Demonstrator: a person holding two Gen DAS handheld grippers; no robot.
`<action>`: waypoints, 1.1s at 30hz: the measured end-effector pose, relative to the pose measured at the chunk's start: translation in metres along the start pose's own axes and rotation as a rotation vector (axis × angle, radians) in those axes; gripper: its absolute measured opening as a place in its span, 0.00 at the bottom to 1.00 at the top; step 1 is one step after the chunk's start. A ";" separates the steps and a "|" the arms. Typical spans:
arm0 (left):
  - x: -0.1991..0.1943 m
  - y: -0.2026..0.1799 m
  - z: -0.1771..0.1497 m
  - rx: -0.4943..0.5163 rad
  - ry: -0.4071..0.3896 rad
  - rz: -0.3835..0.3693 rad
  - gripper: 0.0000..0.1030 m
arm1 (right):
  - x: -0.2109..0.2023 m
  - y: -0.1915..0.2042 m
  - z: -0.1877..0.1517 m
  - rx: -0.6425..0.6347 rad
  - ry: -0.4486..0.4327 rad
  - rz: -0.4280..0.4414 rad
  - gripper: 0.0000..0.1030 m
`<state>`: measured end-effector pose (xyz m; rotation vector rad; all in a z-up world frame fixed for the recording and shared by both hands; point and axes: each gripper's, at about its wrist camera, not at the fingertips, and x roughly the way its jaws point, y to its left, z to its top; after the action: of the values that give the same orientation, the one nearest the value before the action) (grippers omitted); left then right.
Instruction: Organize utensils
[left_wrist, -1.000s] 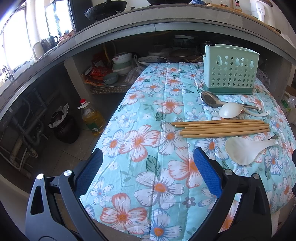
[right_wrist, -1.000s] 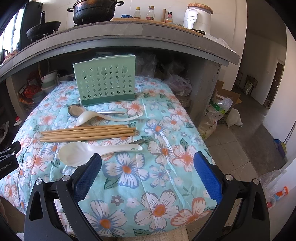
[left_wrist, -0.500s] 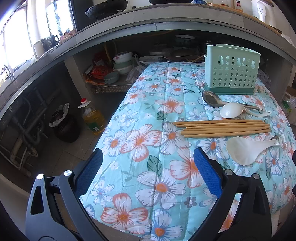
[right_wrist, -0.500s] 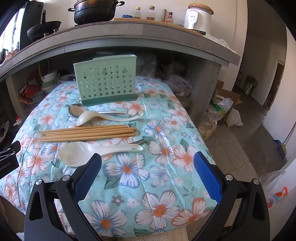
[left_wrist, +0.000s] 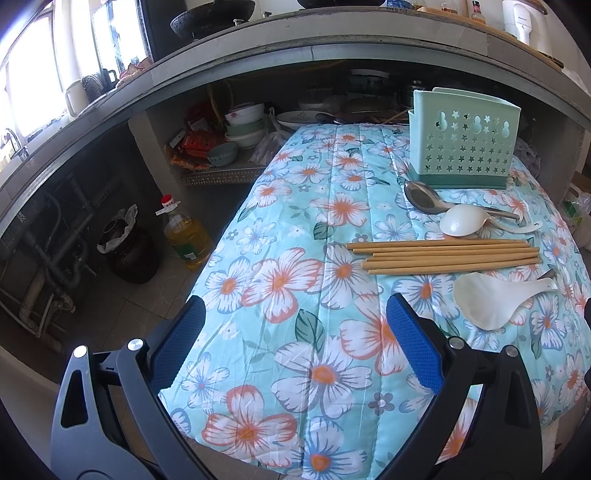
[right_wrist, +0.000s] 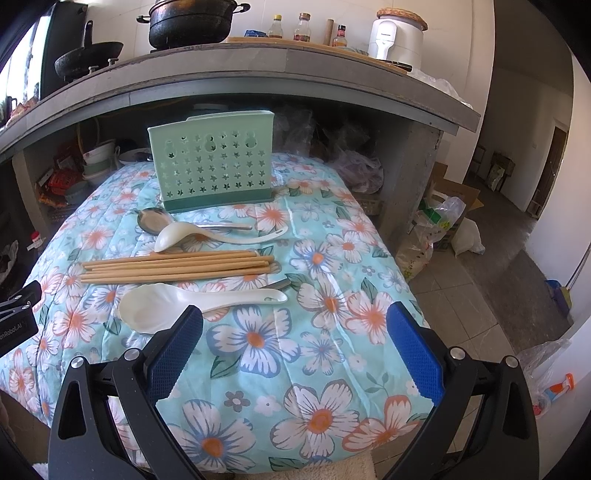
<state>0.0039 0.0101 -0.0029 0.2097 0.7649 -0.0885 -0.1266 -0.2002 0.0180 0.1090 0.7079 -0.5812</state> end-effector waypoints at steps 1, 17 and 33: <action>0.000 0.000 0.000 0.000 -0.001 0.002 0.92 | 0.000 0.000 0.000 0.000 0.000 0.000 0.94; 0.011 -0.006 0.004 -0.019 0.040 -0.294 0.92 | -0.002 -0.005 0.003 0.012 -0.010 -0.011 0.94; 0.040 -0.042 0.010 0.004 0.092 -0.647 0.92 | 0.012 -0.029 -0.008 0.073 -0.012 0.016 0.94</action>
<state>0.0330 -0.0328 -0.0304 -0.0379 0.9013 -0.6965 -0.1391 -0.2280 0.0069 0.1784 0.6740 -0.5918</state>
